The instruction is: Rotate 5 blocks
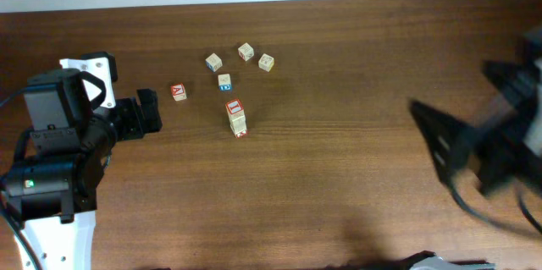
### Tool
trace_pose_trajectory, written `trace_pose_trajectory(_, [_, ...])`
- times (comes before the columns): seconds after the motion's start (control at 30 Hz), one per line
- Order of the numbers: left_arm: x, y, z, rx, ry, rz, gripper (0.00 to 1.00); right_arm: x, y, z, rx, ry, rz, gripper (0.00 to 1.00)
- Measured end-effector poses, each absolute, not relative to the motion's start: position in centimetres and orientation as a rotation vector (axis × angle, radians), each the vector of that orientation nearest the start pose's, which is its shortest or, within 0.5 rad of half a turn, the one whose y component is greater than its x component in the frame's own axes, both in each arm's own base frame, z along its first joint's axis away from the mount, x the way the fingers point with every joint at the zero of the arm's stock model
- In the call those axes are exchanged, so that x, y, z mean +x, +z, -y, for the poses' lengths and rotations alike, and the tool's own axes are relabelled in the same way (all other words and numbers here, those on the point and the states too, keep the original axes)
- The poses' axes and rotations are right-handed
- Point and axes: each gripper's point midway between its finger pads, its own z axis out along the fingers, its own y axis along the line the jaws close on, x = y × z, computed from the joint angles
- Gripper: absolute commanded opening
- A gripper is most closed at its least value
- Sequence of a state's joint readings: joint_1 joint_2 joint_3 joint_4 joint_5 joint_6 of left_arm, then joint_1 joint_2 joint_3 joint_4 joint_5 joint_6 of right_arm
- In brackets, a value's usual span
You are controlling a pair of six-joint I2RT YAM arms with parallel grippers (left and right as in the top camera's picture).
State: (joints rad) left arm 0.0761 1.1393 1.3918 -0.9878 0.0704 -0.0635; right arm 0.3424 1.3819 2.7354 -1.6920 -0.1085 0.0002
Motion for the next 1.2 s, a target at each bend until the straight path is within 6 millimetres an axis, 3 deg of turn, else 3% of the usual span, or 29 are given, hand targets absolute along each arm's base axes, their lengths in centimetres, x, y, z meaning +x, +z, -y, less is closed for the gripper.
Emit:
trace_pose_trajectory(0.23, [31.4,30.8,-1.2,-0.125,-0.074,-2.302,0.99,10.4,57.0,-5.3,-0.362,0.330,-1.693,0.98])
trace_pose_trajectory(0.37, [31.4,30.8,-1.2,-0.125,-0.075,-2.302,0.99,8.2,57.5,-4.0,-0.347,0.294,-1.639,0.98])
trace_pose_trajectory(0.47, [31.4,30.8,-1.2,-0.125,-0.075,-2.302,0.99,7.3,57.5,-3.5,-0.438,0.186,-1.590,0.98])
trace_pose_trajectory(0.63, [31.4,30.8,-1.2,-0.125,-0.074,-2.302,0.99,9.3,55.3,-3.9,-0.562,0.053,-1.663,0.98])
trace_pose_trajectory(0.73, [31.4,30.8,-1.2,-0.125,-0.075,-2.302,0.99,11.6,53.5,-3.9,-0.557,-0.012,-1.729,0.98])
trace_pose_trajectory(1.0, [31.4,30.8,-1.2,-0.125,-0.074,-2.303,0.99,15.1,50.2,-4.4,-0.501,-0.063,-1.556,0.98])
trace_pose_trajectory(1.1, [31.4,30.8,-1.2,-0.125,-0.074,-2.302,0.99,16.7,47.4,-5.0,-0.506,-0.056,-1.474,0.98])
trace_pose_trajectory(1.2, [31.4,30.8,-1.2,-0.125,-0.074,-2.302,0.99,18.8,43.2,-5.7,-0.525,-0.038,-1.435,0.98])
